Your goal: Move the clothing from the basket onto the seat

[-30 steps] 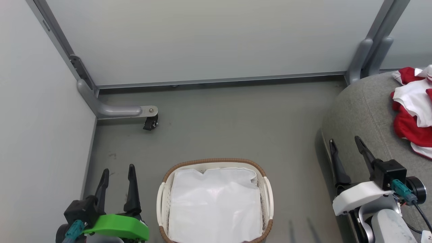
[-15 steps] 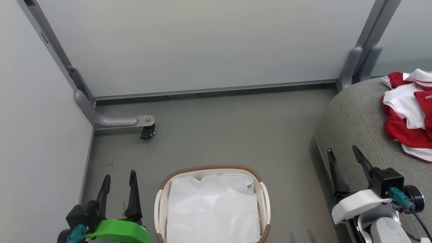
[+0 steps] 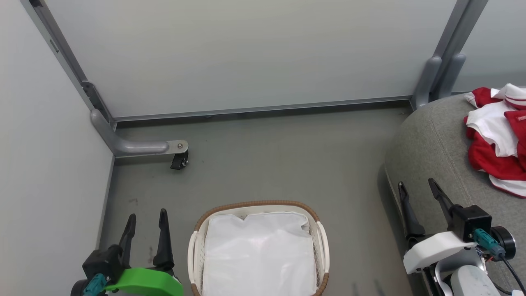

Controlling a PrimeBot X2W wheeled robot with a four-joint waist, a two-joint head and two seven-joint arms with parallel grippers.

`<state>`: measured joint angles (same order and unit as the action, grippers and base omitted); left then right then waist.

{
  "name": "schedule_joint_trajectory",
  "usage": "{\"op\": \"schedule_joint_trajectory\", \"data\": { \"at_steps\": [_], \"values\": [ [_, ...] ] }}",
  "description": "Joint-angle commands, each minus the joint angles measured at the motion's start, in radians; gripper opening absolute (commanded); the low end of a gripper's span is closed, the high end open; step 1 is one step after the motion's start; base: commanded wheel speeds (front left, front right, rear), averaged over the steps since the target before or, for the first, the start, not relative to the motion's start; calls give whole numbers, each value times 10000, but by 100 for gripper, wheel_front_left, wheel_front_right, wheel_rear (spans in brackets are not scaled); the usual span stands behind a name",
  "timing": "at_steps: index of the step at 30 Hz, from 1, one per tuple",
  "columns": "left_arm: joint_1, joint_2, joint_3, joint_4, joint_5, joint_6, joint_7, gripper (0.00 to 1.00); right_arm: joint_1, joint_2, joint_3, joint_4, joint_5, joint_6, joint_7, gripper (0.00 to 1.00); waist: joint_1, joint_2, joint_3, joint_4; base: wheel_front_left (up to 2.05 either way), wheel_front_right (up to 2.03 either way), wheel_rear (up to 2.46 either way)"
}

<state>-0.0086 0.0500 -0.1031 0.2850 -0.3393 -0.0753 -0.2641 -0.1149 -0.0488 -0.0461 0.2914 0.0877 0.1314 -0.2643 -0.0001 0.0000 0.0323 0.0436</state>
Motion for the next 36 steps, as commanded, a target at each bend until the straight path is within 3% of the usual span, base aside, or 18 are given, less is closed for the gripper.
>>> {"op": "schedule_joint_trajectory", "data": {
  "at_steps": [1,2,3,7,36],
  "values": [
    [105,11,0,-43,114,-48,-5,100,56,-33,14,-11,62,-15,0,100,1,0,6,2,0,0,0],
    [107,11,-10,-59,121,-61,-3,100,54,-33,17,-14,65,-15,0,100,1,0,9,3,0,0,0],
    [0,-6,4,27,-20,-39,6,0,1,11,3,57,15,0,3,0,1,0,7,3,0,0,0],
    [25,-25,4,366,-82,-39,19,0,124,95,-9,409,58,0,40,0,1,0,7,2,0,0,0],
    [-400,9,778,73,-4692,-234,1367,0,89,44,-253,57,5573,-3,1396,0,1,0,-64,-103,0,0,0]
  ]
}}
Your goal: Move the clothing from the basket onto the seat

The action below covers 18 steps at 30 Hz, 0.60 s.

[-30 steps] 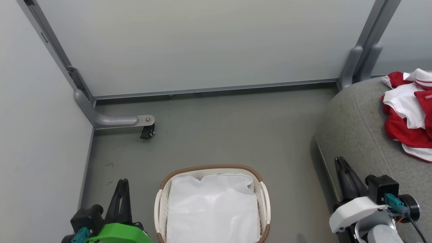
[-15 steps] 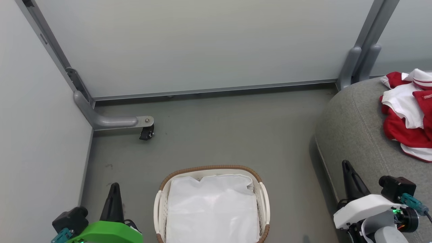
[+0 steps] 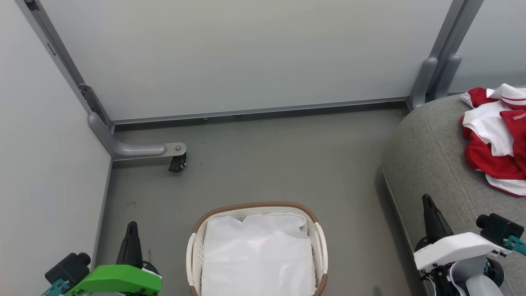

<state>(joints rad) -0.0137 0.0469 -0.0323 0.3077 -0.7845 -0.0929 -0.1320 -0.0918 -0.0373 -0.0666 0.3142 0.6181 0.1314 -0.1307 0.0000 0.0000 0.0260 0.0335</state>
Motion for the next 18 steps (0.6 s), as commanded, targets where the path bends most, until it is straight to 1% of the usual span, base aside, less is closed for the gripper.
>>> {"op": "schedule_joint_trajectory", "data": {
  "at_steps": [1,18],
  "values": [
    [-358,40,91,-161,-348,-61,81,0,-143,-72,-53,-179,403,-3,92,0,0,0,-4,-5,0,0,0],
    [-535,52,439,-293,-2353,-145,679,0,-168,-95,-162,-322,2803,-5,689,0,0,0,-44,-64,0,0,0]
  ]
}}
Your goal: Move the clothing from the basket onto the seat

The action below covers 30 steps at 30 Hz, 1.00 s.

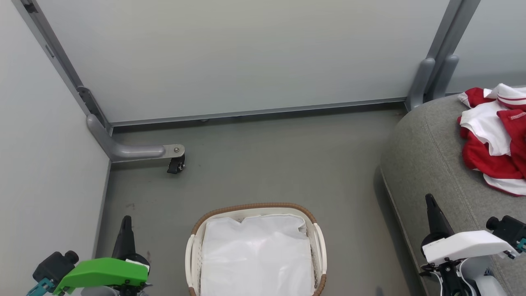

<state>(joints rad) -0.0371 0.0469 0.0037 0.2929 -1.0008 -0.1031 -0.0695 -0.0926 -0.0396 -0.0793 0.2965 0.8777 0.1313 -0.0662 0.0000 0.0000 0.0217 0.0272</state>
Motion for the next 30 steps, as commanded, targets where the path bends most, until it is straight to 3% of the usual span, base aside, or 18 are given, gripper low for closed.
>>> {"op": "schedule_joint_trajectory", "data": {
  "at_steps": [1,30],
  "values": [
    [-308,52,95,-150,-291,-45,78,0,-162,-72,-41,-154,319,-3,75,0,0,0,-3,-4,0,0,0],
    [-530,64,558,-309,-2964,-165,891,0,-198,-101,-194,-336,3536,-6,870,0,0,0,-72,-105,0,0,0]
  ]
}}
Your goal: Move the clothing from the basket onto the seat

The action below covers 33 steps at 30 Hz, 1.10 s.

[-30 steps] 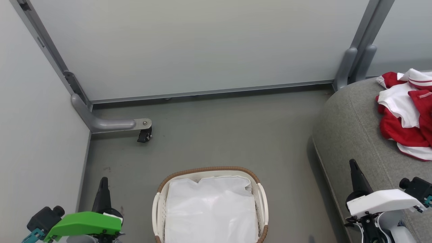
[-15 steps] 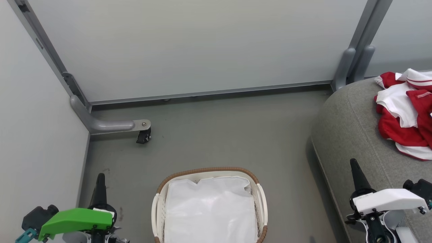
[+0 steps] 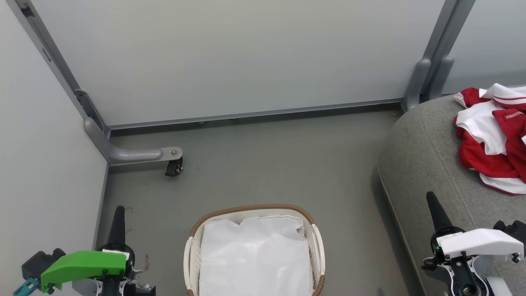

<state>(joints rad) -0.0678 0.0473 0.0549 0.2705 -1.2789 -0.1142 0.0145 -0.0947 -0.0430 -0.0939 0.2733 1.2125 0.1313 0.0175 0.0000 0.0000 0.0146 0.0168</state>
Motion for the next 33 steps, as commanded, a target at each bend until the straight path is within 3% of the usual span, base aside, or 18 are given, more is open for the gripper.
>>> {"op": "schedule_joint_trajectory", "data": {
  "at_steps": [1,33],
  "values": [
    [-229,60,58,-89,-249,-57,65,0,-178,-68,-52,-108,273,-6,62,0,0,0,-3,-4,0,0,0],
    [-401,66,464,-230,-2517,-157,753,0,-178,-91,-171,-255,2993,-7,735,0,0,0,-79,-116,0,0,0]
  ]
}}
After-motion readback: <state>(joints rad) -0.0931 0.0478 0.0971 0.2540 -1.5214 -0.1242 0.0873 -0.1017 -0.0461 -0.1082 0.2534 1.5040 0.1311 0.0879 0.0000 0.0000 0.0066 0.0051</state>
